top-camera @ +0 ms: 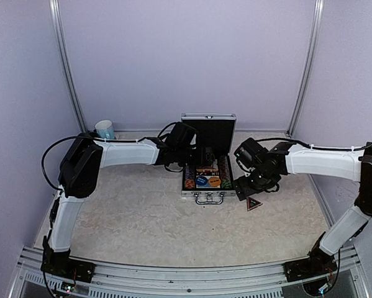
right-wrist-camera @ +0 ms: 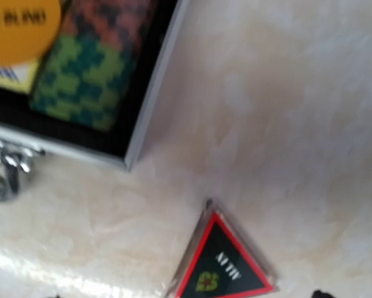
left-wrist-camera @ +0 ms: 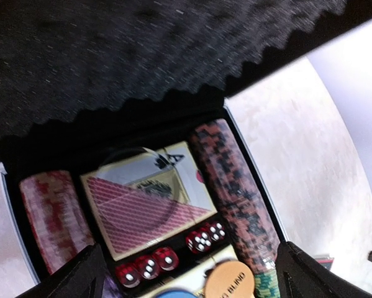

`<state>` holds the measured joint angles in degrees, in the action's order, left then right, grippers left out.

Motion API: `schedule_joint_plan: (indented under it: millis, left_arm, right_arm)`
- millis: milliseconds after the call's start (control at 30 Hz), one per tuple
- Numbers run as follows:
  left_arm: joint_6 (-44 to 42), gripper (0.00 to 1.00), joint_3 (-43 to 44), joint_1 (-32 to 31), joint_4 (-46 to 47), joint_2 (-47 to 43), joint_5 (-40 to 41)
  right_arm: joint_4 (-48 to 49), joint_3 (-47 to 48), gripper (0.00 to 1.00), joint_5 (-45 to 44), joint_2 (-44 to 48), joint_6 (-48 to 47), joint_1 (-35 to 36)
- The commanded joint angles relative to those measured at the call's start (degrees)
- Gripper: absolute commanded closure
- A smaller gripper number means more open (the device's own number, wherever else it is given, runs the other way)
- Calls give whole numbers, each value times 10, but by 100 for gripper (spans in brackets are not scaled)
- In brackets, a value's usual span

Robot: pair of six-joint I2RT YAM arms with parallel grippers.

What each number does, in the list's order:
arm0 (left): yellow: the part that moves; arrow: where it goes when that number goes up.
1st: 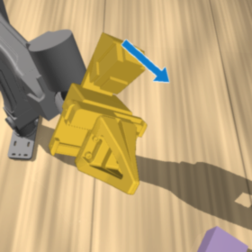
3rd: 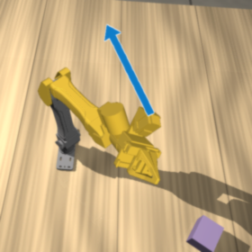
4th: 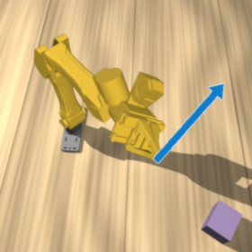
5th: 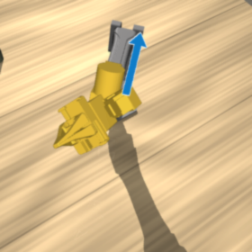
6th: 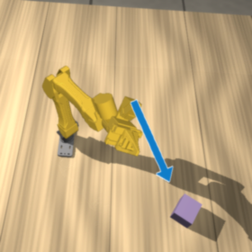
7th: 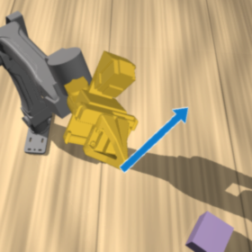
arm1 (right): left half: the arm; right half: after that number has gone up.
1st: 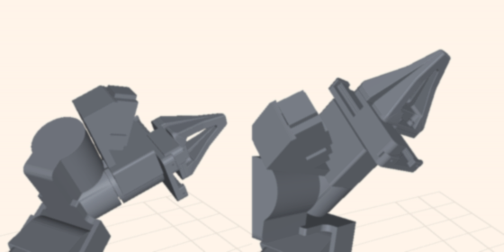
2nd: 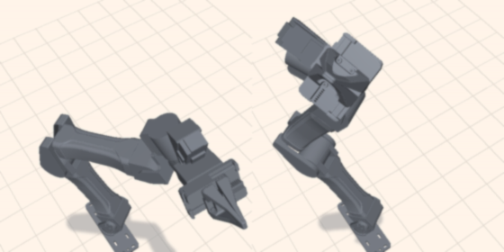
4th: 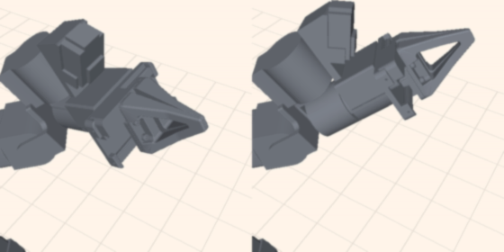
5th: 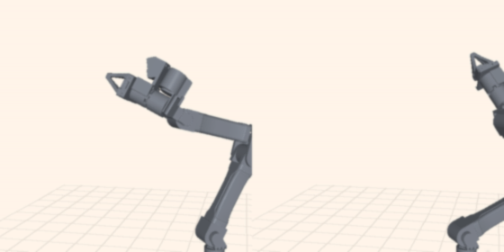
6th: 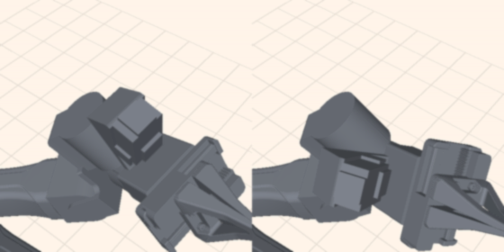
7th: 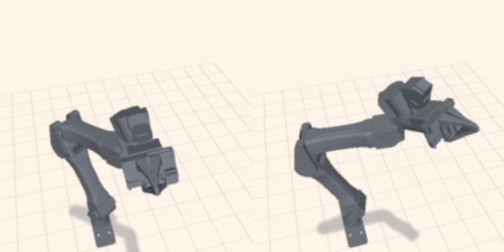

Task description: Pack up texas hold em set

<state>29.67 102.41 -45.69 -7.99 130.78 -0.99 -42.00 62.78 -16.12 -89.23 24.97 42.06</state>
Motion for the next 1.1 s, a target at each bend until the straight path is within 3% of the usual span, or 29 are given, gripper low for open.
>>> schedule_joint_plan:
  millis: [0, 567, 1067]
  left_arm:
    - [-15, 5, -21, -14, -14, -38, 8]
    - [-6, 4, -138, -31, 10, -136, 35]
    - [10, 4, -234, -41, 26, -258, 51]
  right_arm:
    - [-2, -29, 13, 28, -17, -4, -10]
    - [28, -71, 11, 55, -70, 10, -56]
    - [57, -103, 15, 83, -87, 4, -71]
